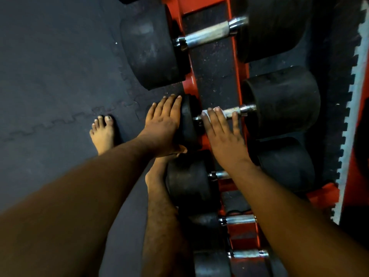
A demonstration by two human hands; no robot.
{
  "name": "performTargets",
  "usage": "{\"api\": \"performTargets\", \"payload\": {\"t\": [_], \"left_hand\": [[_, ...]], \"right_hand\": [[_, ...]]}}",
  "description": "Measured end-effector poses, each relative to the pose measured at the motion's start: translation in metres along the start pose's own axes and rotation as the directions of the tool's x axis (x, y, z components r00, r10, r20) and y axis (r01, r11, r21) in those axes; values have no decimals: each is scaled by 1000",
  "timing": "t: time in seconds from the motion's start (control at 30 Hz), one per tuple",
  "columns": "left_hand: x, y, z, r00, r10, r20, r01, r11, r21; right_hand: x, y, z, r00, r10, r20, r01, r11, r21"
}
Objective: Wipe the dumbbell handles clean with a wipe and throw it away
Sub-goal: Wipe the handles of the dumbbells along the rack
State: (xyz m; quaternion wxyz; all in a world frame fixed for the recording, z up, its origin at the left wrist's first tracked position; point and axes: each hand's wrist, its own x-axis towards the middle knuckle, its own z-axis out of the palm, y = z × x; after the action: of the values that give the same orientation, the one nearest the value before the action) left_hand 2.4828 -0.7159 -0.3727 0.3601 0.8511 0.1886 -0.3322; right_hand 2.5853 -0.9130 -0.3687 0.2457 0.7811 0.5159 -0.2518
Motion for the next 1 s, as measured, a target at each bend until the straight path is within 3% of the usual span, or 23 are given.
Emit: {"api": "performTargets", "payload": {"t": [0.2,0.33,0.43,0.63,0.7,0.8,1.0], "left_hand": [[1,0,-3,1000,1,7,-1,1000,3],[2,-1,-2,1000,1,12,-1,1000,-6],[2,-3,-1,1000,-1,12,1,1000,-5],[1,0,-3,1000,6,9,-6,1000,-6],[1,1,-4,1000,5,11,-5,1000,-11],[1,0,-4,1000,-4,8,4,1000,-10],[0,2,-5,1000,-4,10,4,1000,0]], "right_hand": [[57,-5,-26,994,112,0,-111,985,130],[19,2,-9,994,101,-28,-98,991,94],[10,8,-11,993,115,39,-116,993,30],[66,22,-34,971,194,143,-208,973,95],[54,25,-33,967,235,94,-244,965,96],[29,23,-28,972,234,-31,-220,946,238],[31,11,-15,986,111,-126,-34,868,495]]}}
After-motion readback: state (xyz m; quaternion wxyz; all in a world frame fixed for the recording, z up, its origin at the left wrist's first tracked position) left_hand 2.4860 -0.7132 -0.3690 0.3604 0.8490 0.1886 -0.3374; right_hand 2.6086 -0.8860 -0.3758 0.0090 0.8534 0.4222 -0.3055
